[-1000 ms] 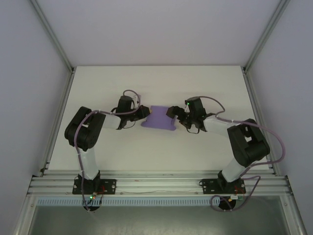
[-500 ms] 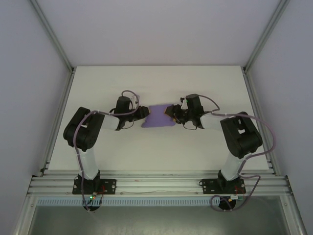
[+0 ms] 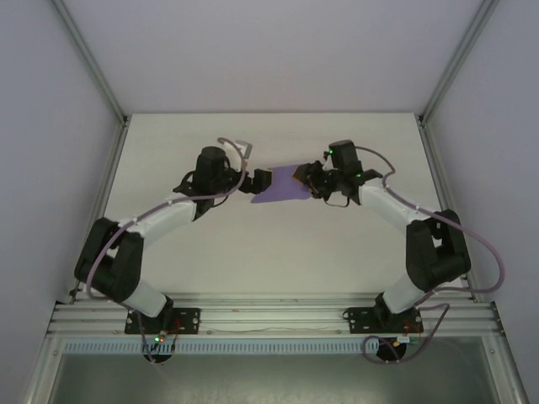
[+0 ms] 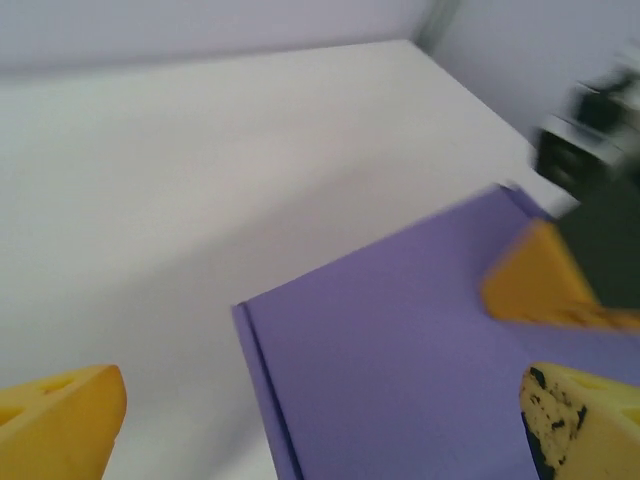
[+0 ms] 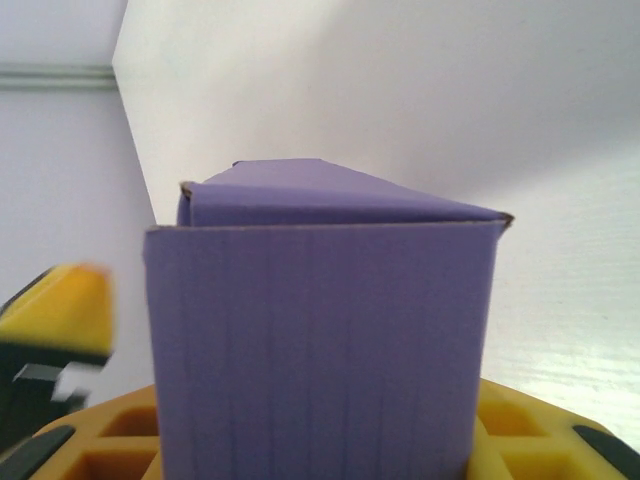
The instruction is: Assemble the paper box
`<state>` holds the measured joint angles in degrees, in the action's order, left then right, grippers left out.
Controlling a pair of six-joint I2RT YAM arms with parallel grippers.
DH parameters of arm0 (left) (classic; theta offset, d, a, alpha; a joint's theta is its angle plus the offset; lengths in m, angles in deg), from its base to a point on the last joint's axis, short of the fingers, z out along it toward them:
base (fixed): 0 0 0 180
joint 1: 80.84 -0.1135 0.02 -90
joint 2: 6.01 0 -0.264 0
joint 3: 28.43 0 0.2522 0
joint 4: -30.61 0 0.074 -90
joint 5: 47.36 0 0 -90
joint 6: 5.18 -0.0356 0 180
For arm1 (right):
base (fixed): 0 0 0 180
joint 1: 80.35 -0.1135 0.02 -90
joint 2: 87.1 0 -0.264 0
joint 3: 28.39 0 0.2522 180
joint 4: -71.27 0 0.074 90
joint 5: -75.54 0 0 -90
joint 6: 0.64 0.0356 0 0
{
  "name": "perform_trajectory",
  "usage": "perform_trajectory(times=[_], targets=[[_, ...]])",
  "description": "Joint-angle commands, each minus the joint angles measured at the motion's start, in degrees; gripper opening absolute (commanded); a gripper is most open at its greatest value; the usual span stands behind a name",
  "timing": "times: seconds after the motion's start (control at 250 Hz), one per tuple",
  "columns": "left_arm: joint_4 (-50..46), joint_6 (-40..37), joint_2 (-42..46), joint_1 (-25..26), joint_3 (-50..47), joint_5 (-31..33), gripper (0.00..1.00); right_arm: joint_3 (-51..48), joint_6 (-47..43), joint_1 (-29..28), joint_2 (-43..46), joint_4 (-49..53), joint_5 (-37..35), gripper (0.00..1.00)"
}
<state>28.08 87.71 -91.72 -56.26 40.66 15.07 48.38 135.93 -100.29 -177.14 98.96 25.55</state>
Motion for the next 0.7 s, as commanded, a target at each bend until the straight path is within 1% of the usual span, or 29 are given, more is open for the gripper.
perform_trajectory(times=[0.0,0.048,0.112,0.196,0.296,0.356,0.404,0.464,0.564,0.696], targets=[[-18.0,-26.6,4.0,4.0,2.4,-2.3,1.0,3.0,2.6,2.2,3.2,17.3,-0.5,0.34],[-23.5,-33.2,5.7,4.8,3.3,-6.0,1.0,3.9,4.5,3.5,4.0,20.2,1.0,0.35],[-24.1,-36.6,8.1,5.6,2.7,-5.4,1.0,5.2,6.5,5.2,4.4,23.7,4.2,0.34],[-22.8,-41.2,10.2,6.5,0.7,-2.3,1.0,5.6,9.4,6.3,4.9,24.6,9.6,0.34],[-24.8,-46.1,9.0,10.2,2.0,6.0,1.0,4.9,15.3,6.3,4.6,22.2,15.6,0.34],[-25.1,-47.5,7.2,12.2,3.7,10.7,1.0,4.4,18.4,6.3,4.2,21.1,18.4,0.34],[-25.3,-48.3,5.9,13.1,4.7,12.8,1.0,3.9,20.2,6.3,3.9,19.6,20.4,0.33],[-24.9,-49.1,4.8,13.3,5.5,14.0,1.0,3.4,21.5,6.3,3.8,18.3,21.8,0.32],[-25.0,-51.3,4.1,13.4,6.3,14.0,1.0,3.5,22.6,6.4,3.8,17.8,22.4,0.32],[-22.9,-51.4,2.3,13.7,7.9,17.5,1.0,4.6,22.1,6.3,3.2,19.2,24.3,0.32]])
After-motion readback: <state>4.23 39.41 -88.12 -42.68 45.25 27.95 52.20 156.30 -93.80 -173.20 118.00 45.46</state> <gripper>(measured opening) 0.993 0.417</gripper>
